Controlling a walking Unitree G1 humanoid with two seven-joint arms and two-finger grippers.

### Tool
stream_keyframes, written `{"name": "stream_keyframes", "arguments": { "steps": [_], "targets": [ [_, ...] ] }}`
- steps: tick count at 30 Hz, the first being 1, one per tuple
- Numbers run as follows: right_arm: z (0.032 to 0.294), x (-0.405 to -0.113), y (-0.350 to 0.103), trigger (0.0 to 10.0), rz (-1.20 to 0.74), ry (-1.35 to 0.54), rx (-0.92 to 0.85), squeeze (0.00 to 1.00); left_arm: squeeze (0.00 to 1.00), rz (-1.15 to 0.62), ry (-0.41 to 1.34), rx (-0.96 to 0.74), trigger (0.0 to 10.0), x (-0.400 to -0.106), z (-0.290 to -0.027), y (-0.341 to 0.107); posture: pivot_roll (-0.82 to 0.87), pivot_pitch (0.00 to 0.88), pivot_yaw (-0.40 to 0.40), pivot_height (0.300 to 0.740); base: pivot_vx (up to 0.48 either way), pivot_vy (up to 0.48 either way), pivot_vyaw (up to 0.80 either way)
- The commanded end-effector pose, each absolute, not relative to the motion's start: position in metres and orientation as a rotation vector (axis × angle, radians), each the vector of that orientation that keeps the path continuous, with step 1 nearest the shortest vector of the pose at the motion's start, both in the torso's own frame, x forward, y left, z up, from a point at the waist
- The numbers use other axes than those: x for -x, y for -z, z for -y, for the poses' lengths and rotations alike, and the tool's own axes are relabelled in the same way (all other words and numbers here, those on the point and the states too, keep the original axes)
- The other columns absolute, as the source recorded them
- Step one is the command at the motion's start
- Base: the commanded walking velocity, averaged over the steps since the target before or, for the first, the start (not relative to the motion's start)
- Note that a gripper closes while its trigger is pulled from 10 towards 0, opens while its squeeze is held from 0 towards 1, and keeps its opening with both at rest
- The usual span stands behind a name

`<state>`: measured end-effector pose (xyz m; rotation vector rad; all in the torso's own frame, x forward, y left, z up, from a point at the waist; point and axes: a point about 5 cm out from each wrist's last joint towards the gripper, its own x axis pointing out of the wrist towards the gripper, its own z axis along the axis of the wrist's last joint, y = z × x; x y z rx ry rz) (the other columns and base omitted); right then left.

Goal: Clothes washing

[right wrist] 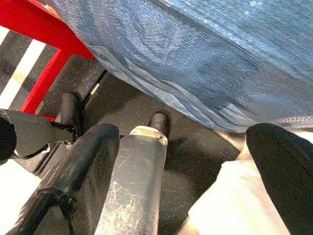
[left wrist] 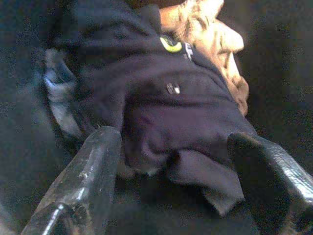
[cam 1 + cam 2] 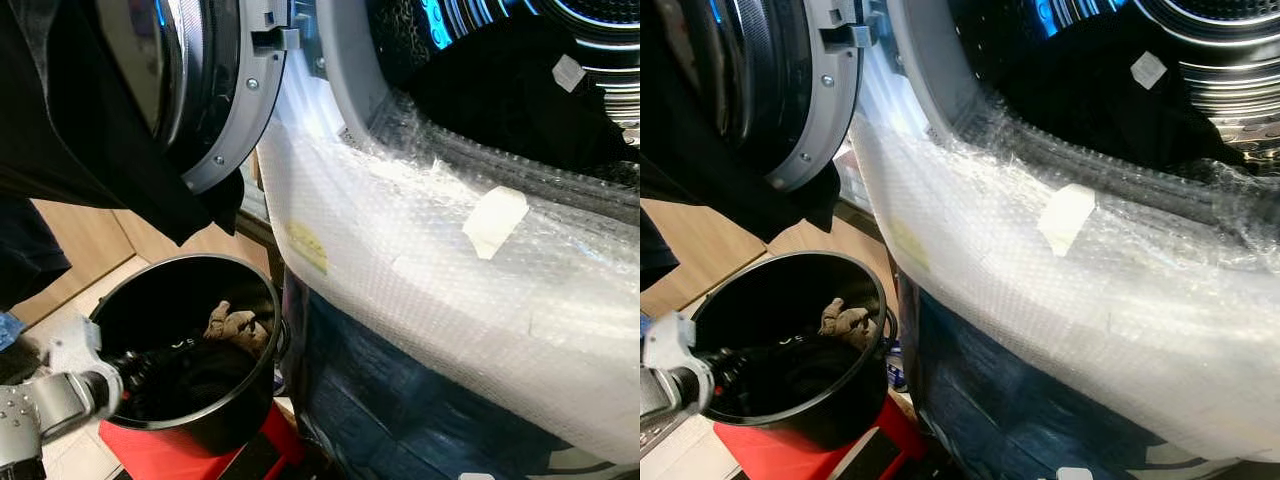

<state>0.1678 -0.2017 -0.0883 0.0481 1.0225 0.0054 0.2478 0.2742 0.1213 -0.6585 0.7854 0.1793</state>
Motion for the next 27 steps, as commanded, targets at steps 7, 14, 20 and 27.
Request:
{"name": "stream_keyframes", "arguments": {
  "steps": [7, 14, 20, 27],
  "targets": [
    [0.200, -0.161, 0.092, 10.0, -1.051, -0.007, -0.053, 0.00, 0.00, -0.741, -0.314, 0.665, 10.0, -0.247, -0.283, -0.127, 0.12, 0.138, 0.030, 0.740, 0.000, 0.000, 0.00],
    [0.199, -0.163, 0.091, 10.0, -1.044, -0.004, -0.058, 0.00, 0.00, -0.605, -0.246, 0.448, 10.0, -0.269, -0.272, -0.139, 0.10, 0.146, 0.012, 0.740, 0.000, 0.000, 0.00],
    [0.202, -0.162, 0.091, 10.0, -1.046, 0.005, -0.063, 0.00, 0.00, -0.604, -0.168, 0.426, 10.0, -0.280, -0.258, -0.141, 0.09, 0.150, -0.003, 0.740, 0.000, 0.000, 0.00],
    [0.204, -0.158, 0.093, 10.0, -1.058, 0.008, -0.059, 0.00, 0.00, -0.396, 0.050, 0.257, 10.0, -0.302, -0.232, -0.150, 0.08, 0.142, -0.008, 0.740, 0.000, 0.000, 0.00]
  ]
}}
